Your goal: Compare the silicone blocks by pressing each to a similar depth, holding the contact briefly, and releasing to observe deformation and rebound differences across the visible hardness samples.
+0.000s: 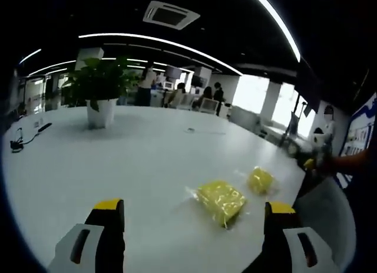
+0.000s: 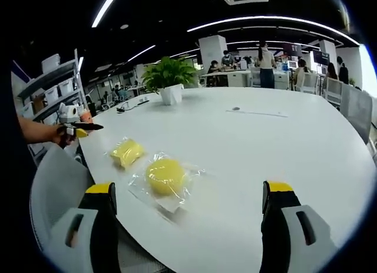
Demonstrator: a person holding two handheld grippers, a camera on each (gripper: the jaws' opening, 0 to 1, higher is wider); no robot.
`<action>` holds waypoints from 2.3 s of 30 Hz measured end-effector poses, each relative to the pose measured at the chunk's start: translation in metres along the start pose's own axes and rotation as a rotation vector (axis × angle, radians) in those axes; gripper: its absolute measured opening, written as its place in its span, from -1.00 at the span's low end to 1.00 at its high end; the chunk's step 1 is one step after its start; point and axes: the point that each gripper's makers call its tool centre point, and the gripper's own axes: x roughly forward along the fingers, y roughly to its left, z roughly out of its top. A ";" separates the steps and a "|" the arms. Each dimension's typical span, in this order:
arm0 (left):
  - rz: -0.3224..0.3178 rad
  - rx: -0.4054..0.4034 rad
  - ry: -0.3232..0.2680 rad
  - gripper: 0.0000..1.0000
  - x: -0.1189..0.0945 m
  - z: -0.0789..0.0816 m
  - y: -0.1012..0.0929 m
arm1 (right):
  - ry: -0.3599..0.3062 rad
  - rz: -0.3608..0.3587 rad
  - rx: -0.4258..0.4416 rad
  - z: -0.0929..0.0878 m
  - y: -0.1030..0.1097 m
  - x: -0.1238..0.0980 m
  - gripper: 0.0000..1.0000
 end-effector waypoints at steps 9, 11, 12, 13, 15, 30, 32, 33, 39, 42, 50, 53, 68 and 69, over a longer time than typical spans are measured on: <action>0.007 -0.040 -0.005 1.00 -0.001 -0.006 0.006 | 0.022 -0.002 0.020 -0.006 -0.003 -0.003 0.93; -0.001 -0.044 -0.008 1.00 0.000 -0.006 0.003 | 0.023 0.000 0.011 -0.007 -0.002 -0.003 0.93; -0.006 -0.044 -0.012 1.00 0.001 -0.004 0.001 | 0.025 0.000 0.012 -0.008 -0.002 -0.003 0.93; -0.009 -0.042 -0.012 1.00 0.002 -0.003 -0.002 | 0.037 0.007 0.012 -0.010 0.000 -0.002 0.93; -0.014 -0.027 -0.005 1.00 0.004 -0.003 -0.005 | 0.051 0.017 0.007 -0.012 0.004 -0.001 0.93; -0.020 -0.009 0.010 1.00 0.009 0.004 -0.017 | 0.042 0.009 0.000 -0.013 0.006 -0.002 0.93; -0.023 -0.021 0.015 1.00 0.010 0.003 -0.018 | 0.038 0.007 -0.002 -0.013 0.007 -0.004 0.93; -0.027 -0.030 0.016 1.00 0.012 0.003 -0.020 | 0.037 0.007 -0.003 -0.013 0.007 -0.005 0.93; -0.067 -0.049 0.020 1.00 0.021 0.013 -0.038 | 0.040 -0.009 0.008 -0.016 0.004 -0.011 0.93; -0.048 -0.068 0.024 1.00 0.026 0.018 -0.039 | 0.032 -0.013 0.004 -0.015 0.005 -0.013 0.93; -0.078 -0.104 0.018 1.00 0.038 0.031 -0.052 | 0.019 -0.018 0.011 -0.018 0.010 -0.012 0.93; -0.084 -0.134 0.031 1.00 0.045 0.035 -0.057 | 0.009 -0.020 0.000 -0.016 0.010 -0.013 0.93; -0.244 -0.320 0.128 0.99 0.110 0.053 -0.123 | 0.024 -0.029 0.041 -0.026 0.007 -0.023 0.93; -0.247 -0.336 0.142 0.99 0.117 0.051 -0.126 | 0.023 -0.030 0.044 -0.026 0.007 -0.024 0.93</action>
